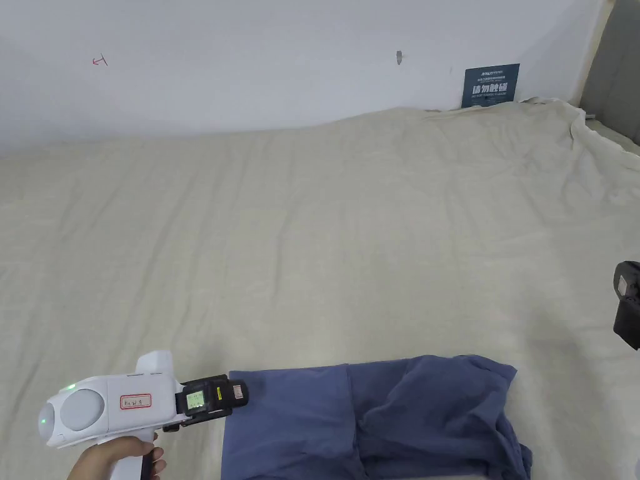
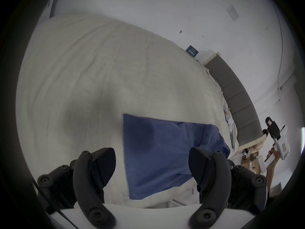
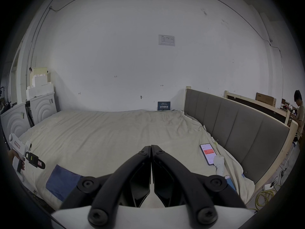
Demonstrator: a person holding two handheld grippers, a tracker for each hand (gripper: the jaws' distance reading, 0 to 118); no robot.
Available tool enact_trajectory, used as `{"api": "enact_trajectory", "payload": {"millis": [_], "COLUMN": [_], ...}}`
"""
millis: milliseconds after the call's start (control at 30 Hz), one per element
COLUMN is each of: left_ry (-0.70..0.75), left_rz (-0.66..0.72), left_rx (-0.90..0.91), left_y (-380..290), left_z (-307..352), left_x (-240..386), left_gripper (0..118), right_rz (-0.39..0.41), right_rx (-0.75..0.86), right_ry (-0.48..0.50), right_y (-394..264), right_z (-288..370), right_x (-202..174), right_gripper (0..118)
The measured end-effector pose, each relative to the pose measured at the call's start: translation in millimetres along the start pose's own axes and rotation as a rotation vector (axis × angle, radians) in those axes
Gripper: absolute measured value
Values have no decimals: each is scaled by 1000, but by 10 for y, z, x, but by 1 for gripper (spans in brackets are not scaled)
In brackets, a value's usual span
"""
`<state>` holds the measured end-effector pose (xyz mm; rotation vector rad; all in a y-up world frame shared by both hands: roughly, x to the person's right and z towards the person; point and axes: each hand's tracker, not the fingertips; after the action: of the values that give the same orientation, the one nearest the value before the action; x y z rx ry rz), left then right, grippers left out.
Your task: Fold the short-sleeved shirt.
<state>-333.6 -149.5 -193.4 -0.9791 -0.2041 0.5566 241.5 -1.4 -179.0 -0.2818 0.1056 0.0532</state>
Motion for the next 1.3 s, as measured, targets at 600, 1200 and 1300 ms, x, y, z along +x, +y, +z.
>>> {"api": "enact_trajectory", "payload": {"millis": [600,1200,1300], "left_ry": [-21,104,170], "left_rz": [1,-56,-15], "left_rx": [-97,-58,-33], "left_y": [-87,4,39], "left_z": [-580,-36,256], "left_x": [-165,81,-44], "left_gripper": [62,6,5], "right_rz": [17,4,6], "right_rx": [-47,-17,-13], "right_ry": [-16,24,36], "right_y": [-76,39,51], "right_z": [-129,-155,-164], "right_x": [-55,-124,-146], "right_gripper": [0,0,0]}}
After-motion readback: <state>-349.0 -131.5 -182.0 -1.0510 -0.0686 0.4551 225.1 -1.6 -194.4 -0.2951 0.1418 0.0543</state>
